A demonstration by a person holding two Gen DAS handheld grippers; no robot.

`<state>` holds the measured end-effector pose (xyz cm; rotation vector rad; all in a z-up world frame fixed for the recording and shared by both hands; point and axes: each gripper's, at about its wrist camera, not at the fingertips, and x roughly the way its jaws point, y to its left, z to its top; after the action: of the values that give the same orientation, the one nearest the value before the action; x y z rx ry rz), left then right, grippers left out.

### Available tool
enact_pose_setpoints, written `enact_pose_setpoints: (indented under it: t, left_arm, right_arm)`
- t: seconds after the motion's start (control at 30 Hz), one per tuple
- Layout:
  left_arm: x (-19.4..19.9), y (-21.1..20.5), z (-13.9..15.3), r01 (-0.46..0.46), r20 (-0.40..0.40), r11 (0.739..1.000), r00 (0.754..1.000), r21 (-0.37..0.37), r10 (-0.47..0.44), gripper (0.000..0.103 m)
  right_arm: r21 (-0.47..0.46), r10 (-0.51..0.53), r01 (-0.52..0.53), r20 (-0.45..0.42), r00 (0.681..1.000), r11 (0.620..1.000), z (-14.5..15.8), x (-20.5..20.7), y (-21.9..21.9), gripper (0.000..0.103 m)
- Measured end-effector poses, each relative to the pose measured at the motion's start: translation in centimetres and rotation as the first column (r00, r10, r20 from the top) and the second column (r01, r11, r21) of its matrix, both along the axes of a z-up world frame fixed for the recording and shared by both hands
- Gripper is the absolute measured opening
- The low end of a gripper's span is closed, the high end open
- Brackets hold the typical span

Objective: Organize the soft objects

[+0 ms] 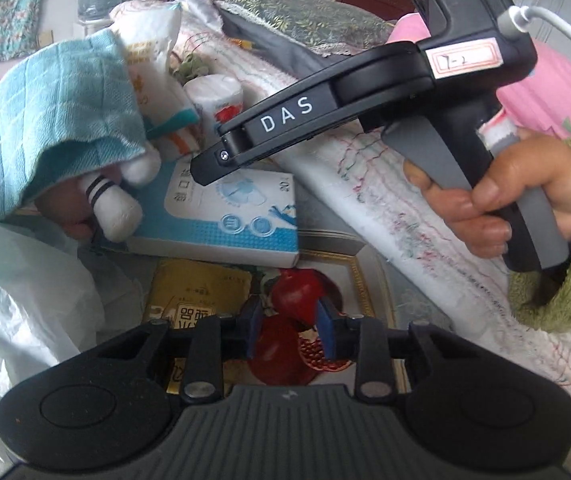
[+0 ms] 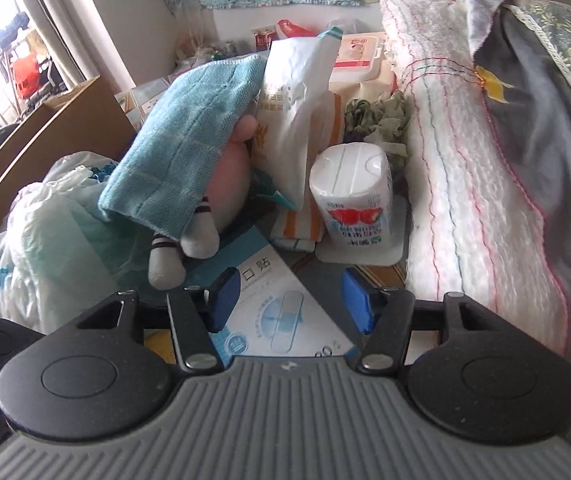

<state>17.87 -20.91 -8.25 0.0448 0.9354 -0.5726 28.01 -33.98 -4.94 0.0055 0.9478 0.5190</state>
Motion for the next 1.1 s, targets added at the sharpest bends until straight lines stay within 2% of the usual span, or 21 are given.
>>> enact_pose_setpoints:
  t: [0.23,0.4,0.53,0.83,1.1]
  left_arm:
    - [0.3,0.5,0.1,-0.019,0.001,1.0,1.0,-0.023,0.019,0.031]
    - [0.5,0.6,0.1,-0.03,-0.004,0.997,1.0,-0.064,0.03,0.042]
    - [0.7,0.6,-0.2,-0.04,-0.004,0.995,0.999,-0.094,0.04,0.048]
    - [0.5,0.4,-0.3,-0.037,-0.021,0.992,0.999,-0.118,0.035,0.054]
    - [-1.1,0.3,0.0,0.043,-0.051,0.99,0.997,-0.133,-0.05,0.058]
  right_arm:
    - [-0.006,0.044,-0.044,-0.042,0.998,0.999,-1.0,0.7,0.9,0.058]
    - [-0.01,0.034,-0.035,-0.088,0.996,0.999,-0.9,-0.5,0.7,0.056]
    - [-0.005,-0.005,0.004,-0.11,0.994,1.0,-0.8,-1.5,0.2,0.056]
    - [0.009,-0.092,0.094,-0.153,0.984,0.996,-0.6,-4.9,-1.4,0.049]
    - [0.053,-0.154,0.169,-0.209,0.966,0.984,-0.3,-9.6,-3.1,0.049]
